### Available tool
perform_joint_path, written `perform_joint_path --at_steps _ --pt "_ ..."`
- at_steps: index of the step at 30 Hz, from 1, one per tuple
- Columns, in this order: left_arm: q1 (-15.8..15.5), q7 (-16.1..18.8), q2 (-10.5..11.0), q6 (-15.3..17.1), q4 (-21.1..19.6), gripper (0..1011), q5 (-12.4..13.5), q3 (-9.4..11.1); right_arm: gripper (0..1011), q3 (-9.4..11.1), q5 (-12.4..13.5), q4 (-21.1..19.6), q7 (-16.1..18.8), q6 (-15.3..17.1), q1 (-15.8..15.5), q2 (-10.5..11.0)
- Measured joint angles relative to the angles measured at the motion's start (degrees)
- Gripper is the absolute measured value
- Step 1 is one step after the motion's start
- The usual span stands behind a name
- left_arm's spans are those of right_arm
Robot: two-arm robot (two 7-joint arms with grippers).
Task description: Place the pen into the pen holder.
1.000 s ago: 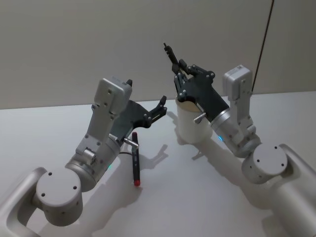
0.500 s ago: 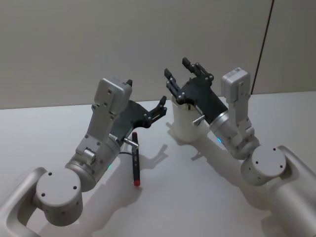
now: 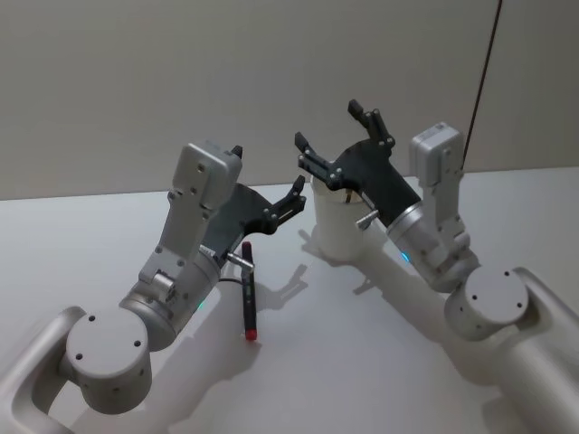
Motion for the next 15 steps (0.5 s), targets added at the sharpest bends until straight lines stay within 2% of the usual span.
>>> perform_joint_path --at_steps 10,15 --pt "0.0 0.0 0.0 0.0 0.0 1001 0.0 0.0 1001 0.99 1.39 -5.99 -0.74 3.77 -2.58 1.64" --pt "0.0 0.0 0.0 0.0 0.0 1001 0.0 0.0 1001 1.71 2.17 -10.66 -1.95 6.79 -4.88 3.07"
